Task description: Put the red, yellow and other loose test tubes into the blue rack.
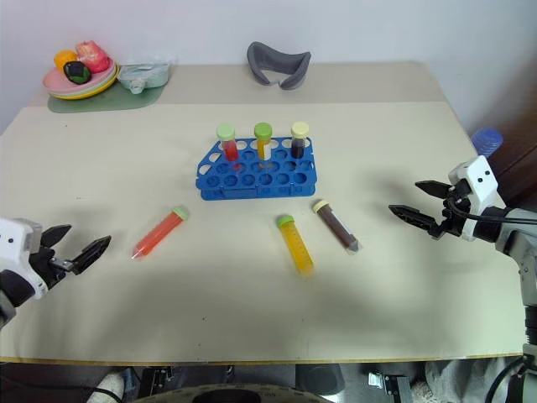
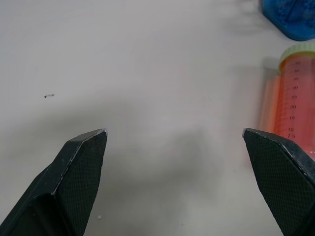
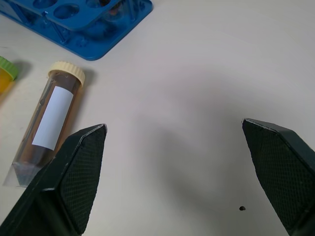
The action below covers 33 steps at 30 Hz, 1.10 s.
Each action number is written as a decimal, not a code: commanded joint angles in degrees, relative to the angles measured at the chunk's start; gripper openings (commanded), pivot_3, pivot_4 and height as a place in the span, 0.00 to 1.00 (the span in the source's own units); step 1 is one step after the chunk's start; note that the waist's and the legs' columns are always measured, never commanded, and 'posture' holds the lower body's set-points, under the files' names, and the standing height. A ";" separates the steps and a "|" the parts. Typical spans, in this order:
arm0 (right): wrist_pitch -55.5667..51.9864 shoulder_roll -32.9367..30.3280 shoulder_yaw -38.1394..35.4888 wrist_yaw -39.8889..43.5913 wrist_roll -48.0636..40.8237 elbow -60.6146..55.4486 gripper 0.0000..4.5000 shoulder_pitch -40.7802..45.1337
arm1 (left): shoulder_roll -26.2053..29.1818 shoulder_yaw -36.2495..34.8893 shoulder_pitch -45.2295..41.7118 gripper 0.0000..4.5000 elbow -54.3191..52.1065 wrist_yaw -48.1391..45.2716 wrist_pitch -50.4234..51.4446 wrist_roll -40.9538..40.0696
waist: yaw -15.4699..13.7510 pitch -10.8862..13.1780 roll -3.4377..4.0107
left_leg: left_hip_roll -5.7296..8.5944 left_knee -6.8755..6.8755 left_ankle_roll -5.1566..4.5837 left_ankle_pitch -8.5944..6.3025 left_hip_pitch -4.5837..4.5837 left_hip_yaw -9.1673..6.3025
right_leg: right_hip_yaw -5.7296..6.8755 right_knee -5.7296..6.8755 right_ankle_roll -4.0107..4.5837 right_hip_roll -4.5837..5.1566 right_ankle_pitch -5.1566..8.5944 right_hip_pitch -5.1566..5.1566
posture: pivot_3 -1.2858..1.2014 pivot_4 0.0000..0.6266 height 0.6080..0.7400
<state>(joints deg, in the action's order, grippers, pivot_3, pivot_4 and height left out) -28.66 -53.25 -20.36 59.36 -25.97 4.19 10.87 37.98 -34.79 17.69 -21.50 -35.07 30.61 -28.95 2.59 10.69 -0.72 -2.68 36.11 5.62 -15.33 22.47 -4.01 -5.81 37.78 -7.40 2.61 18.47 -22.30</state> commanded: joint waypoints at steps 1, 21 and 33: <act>-0.29 -1.20 -0.30 -0.19 -0.38 -1.98 1.00 1.10 | -0.32 -0.50 0.05 1.00 -1.53 0.36 -0.65 -0.11 | -0.02 0.00 0.00 | 0.00 0.00 0.00 0.00 0.00 0.00 | 0.00 0.00 0.00 0.00 0.00 0.00 | 0.52 0.24 1.00; -14.59 0.40 -1.38 -10.69 -6.49 -20.59 1.00 2.64 | 0.80 9.20 -7.95 1.00 -3.03 -2.02 0.27 -0.57 | -0.08 -0.01 0.01 | 0.00 0.03 0.00 0.00 0.00 0.00 | -0.01 0.09 0.00 0.00 0.00 -0.02 | 0.52 0.24 1.00; -61.41 6.64 10.04 -31.30 -10.53 -34.55 1.00 18.90 | 4.74 23.65 -16.63 1.00 -8.13 -16.18 -5.81 -1.29 | 0.75 -0.01 -0.08 | -0.06 0.07 0.00 0.00 -0.07 0.00 | -0.06 0.17 0.06 -0.10 -0.04 -0.02 | 0.52 0.24 1.00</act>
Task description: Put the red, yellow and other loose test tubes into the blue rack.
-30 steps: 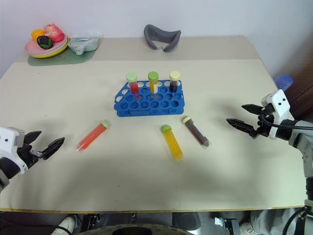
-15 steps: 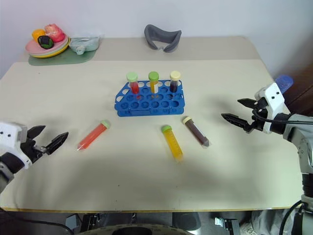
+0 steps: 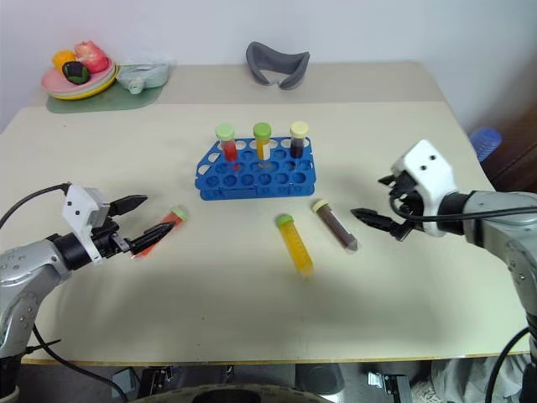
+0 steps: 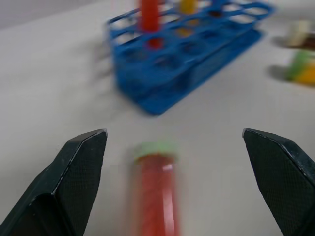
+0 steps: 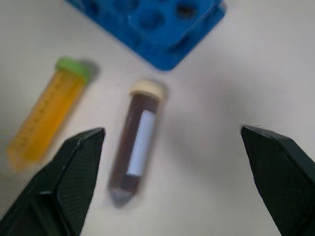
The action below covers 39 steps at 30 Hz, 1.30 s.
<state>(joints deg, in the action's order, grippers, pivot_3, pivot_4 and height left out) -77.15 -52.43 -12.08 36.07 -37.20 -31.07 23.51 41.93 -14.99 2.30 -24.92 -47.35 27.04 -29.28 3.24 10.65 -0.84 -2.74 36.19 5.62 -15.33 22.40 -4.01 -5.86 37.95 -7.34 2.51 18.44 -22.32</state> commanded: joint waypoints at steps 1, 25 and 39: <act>-14.86 8.06 2.17 -10.76 0.24 1.57 1.00 7.60 | 0.88 4.81 -1.26 1.00 -5.32 -4.74 -2.58 -1.04 | 0.11 0.01 0.05 | 0.01 0.00 0.03 0.02 0.05 -0.01 | 0.00 0.02 0.02 0.01 -0.01 -0.05 | 0.52 0.24 1.00; -15.35 10.98 13.25 -53.06 -32.13 14.69 1.00 15.44 | -0.32 14.71 4.12 1.00 -7.46 -9.16 -10.94 3.65 | -0.54 0.02 0.07 | 0.01 0.01 -0.03 0.00 0.45 0.00 | 0.01 0.06 0.01 0.03 0.00 -0.44 | 0.52 0.24 1.00; -15.35 10.78 20.40 -66.12 -45.02 26.85 1.00 20.57 | -0.31 15.54 2.19 1.00 -8.26 -7.88 -9.01 2.99 | -0.49 0.01 0.07 | 0.00 0.03 -0.03 0.00 0.47 -0.01 | 0.01 0.06 0.01 0.02 0.00 -0.45 | 0.52 0.24 1.00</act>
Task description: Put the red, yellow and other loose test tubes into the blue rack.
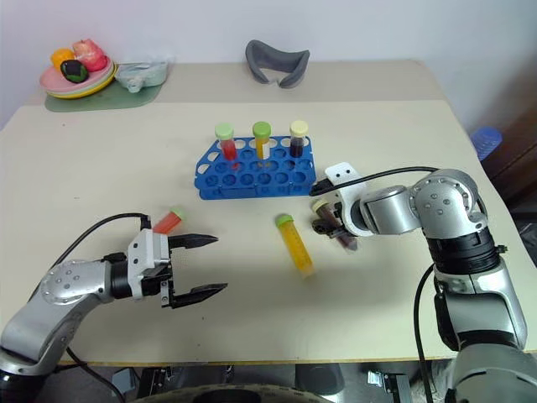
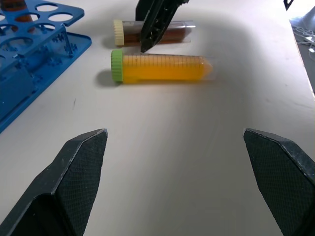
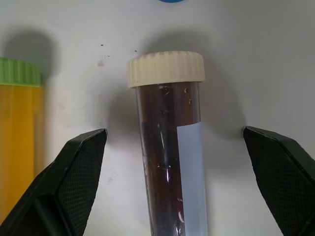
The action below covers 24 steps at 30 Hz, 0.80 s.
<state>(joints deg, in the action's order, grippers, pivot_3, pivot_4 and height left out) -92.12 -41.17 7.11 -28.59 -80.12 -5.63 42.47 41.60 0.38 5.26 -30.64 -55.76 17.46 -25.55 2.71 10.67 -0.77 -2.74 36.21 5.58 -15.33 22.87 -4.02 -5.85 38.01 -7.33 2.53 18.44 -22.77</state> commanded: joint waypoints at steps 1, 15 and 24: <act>-0.38 -0.54 1.63 -1.69 -2.53 2.03 1.00 2.06 | 0.00 0.29 -1.02 1.00 -2.62 0.69 0.85 -0.81 | 0.07 0.00 0.00 | 0.00 0.01 0.00 0.00 0.00 0.00 | 0.00 0.00 0.00 0.00 0.00 0.00 | 0.52 0.24 1.00; -0.38 -1.63 5.01 -1.10 -4.14 6.52 0.72 5.18 | 0.00 -0.46 -1.28 1.00 -2.79 1.48 1.77 -1.44 | 0.59 -0.01 -0.01 | -0.01 0.01 0.00 0.00 -0.01 -0.01 | 0.00 0.01 0.00 -0.01 0.00 0.01 | 0.52 0.24 1.00; -0.38 -2.60 6.83 1.33 -0.94 2.46 0.50 5.88 | -0.21 -0.40 -1.27 1.00 -2.24 1.99 1.54 -1.90 | 0.91 -0.01 -0.01 | -0.01 0.00 -0.01 0.00 0.01 -0.01 | 0.00 0.01 0.00 -0.02 0.00 -0.01 | 0.52 0.24 1.00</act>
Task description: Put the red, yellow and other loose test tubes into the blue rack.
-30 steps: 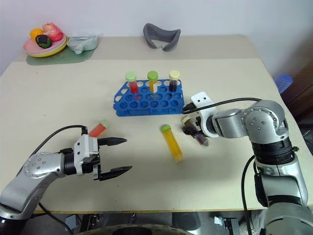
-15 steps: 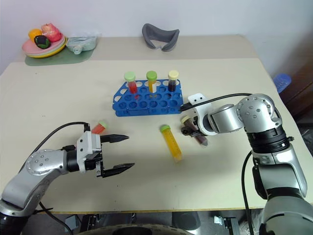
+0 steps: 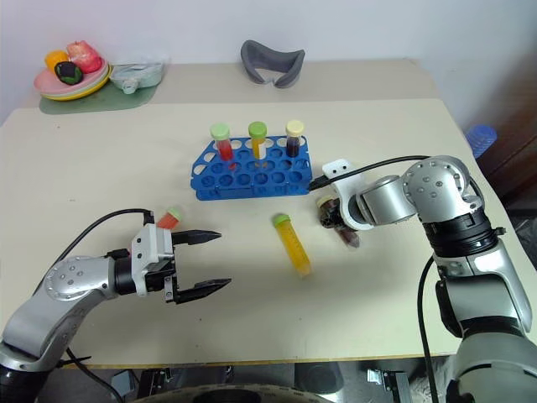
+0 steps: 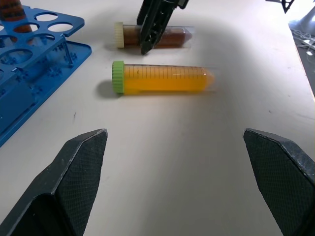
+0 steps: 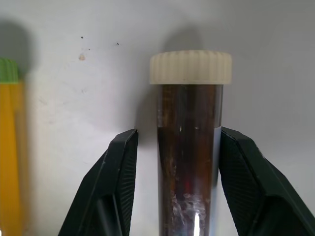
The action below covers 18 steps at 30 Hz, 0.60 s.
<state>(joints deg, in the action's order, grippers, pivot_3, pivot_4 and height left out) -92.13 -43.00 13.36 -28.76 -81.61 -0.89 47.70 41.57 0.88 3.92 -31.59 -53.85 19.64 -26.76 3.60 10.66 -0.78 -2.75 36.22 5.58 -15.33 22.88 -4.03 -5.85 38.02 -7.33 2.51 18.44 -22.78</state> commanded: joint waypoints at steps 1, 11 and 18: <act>-0.37 -0.88 0.68 1.86 0.93 -2.76 0.50 0.54 | -0.21 -0.83 0.09 1.00 -1.14 0.05 -0.80 -0.61 | 0.04 0.00 0.00 | 0.00 0.00 0.00 0.00 0.00 0.00 | 0.00 0.00 0.00 0.00 0.00 0.00 | 0.52 0.24 1.00; -0.37 -1.14 0.93 4.33 3.60 -4.29 0.18 0.00 | -0.22 -1.23 1.77 1.00 0.70 -1.05 -3.81 0.14 | 0.29 0.01 0.01 | 0.00 -0.01 0.00 0.00 0.03 0.00 | 0.00 0.00 0.00 0.00 0.00 -0.03 | 0.52 0.24 1.00; -0.37 -0.83 0.67 6.32 4.98 -5.49 0.18 0.30 | -0.14 -1.13 2.71 1.00 1.41 -1.21 -5.41 0.67 | 0.29 0.01 0.01 | 0.00 0.00 0.00 0.00 0.10 0.00 | 0.00 0.00 0.00 0.00 0.00 -0.10 | 0.52 0.24 1.00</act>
<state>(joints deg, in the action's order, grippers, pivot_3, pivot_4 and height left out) -92.13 -43.42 14.51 -23.18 -76.74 -4.43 47.57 41.48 0.79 6.41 -29.38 -54.90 15.41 -26.02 3.88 10.67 -0.77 -2.75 36.22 5.57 -15.33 23.03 -4.03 -5.85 38.02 -7.33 2.51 18.44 -22.93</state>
